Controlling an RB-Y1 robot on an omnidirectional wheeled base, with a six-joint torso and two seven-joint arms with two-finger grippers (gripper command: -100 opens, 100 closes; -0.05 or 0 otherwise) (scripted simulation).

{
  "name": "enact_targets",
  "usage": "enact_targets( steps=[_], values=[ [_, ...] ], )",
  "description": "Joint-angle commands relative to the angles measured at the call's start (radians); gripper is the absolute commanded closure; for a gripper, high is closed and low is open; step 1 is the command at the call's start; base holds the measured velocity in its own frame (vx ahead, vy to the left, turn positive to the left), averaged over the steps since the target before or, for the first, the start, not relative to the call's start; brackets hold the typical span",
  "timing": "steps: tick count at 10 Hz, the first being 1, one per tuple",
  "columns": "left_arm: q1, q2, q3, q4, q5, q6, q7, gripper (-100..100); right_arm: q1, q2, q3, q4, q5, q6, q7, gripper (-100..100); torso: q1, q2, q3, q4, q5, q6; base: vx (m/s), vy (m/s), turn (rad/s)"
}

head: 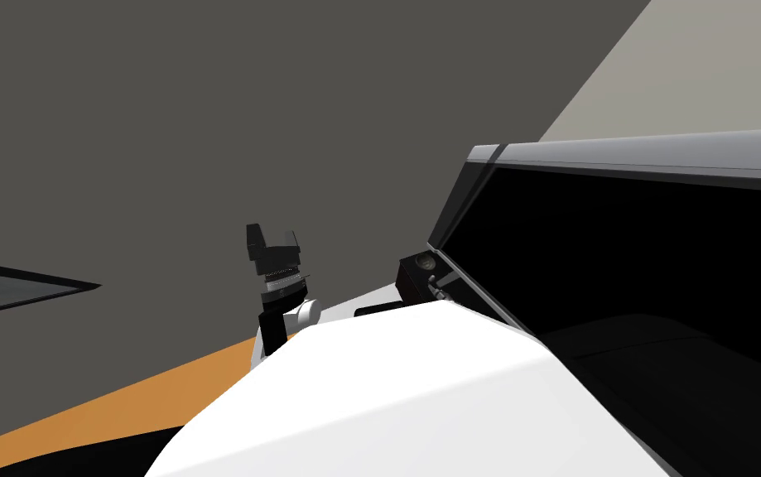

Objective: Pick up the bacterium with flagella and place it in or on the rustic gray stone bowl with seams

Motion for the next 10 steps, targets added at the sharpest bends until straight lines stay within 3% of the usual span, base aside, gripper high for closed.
enact_targets(
  steps=[1,3,7,8,9,10],
  values=[
    [0.000,0.000,0.000,0.000,0.000,0.000,0.000,0,-0.010,0.004,-0.014,0.033,-0.050,0.033,-0.002,-100,0.000,0.000,0.000,0.000,0.000,0.000,0.030,-0.004,0.018],
    [0.000,0.000,0.000,0.000,0.000,0.000,0.000,0,-0.022,0.012,-0.033,0.073,-0.109,0.078,-0.008,-100,0.000,-0.001,0.000,0.000,0.000,0.000,0.053,-0.016,0.024],
    [0.000,0.000,0.000,0.000,0.000,0.000,0.000,0,-0.038,0.016,-0.052,0.106,-0.180,0.121,-0.015,-100,0.000,-0.001,-0.001,0.000,0.000,0.000,0.052,-0.013,0.014],
    [0.000,0.000,0.000,0.000,0.000,0.000,0.000,0,-0.034,0.017,-0.048,0.100,-0.168,0.111,-0.013,-100,-0.002,-0.002,-0.001,0.000,0.000,0.000,0.037,-0.018,0.008],
    [0.000,0.000,0.000,0.000,0.000,0.000,0.000,0,-0.035,0.017,-0.049,0.102,-0.170,0.114,-0.012,0,-0.001,-0.001,-0.001,0.000,0.000,0.000,0.006,-0.003,0.000],
    [0.000,0.000,0.000,0.000,0.000,0.000,0.000,0,-0.051,0.040,-0.052,0.112,-0.166,0.109,0.017,-100,0.000,0.001,0.000,0.000,0.000,0.000,0.048,-0.041,-0.056]
  ],
)
